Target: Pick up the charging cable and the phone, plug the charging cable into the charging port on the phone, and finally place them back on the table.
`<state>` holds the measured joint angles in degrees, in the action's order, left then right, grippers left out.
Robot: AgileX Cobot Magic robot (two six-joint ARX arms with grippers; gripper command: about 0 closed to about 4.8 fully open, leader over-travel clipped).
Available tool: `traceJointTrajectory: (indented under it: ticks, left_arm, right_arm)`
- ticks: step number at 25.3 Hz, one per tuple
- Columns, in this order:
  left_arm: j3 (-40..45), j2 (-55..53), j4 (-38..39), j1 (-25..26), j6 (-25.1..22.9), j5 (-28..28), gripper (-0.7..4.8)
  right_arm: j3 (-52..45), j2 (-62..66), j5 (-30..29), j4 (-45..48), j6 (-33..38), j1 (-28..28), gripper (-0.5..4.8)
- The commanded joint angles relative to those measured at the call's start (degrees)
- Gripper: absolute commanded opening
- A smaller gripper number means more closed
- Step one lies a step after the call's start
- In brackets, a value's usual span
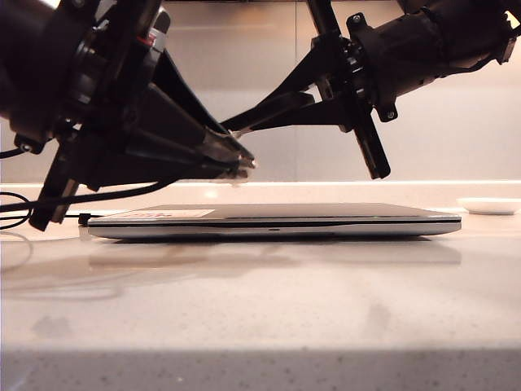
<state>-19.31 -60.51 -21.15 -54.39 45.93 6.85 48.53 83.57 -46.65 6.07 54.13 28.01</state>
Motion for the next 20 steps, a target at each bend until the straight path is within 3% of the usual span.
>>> traceJointTrajectory:
  ticks: [1,6,20]
  left_arm:
    - [-0.24,0.15,-0.35,0.0,-0.28,-0.17,-0.06]
    - [-0.24,0.15,-0.66,0.0,-0.26,-0.17,-0.06]
    - [-0.24,0.15,-0.83,0.0,-0.28,-0.17,-0.06]
  right_arm:
    - [0.31,-0.61,-0.92,1.95,-0.2,0.04,-0.07]
    - [0.28,-0.61,0.11,1.88,-6.21,0.26,-0.07]
    - [0.28,-0.59,0.39,1.84,-6.23,1.07,-0.07]
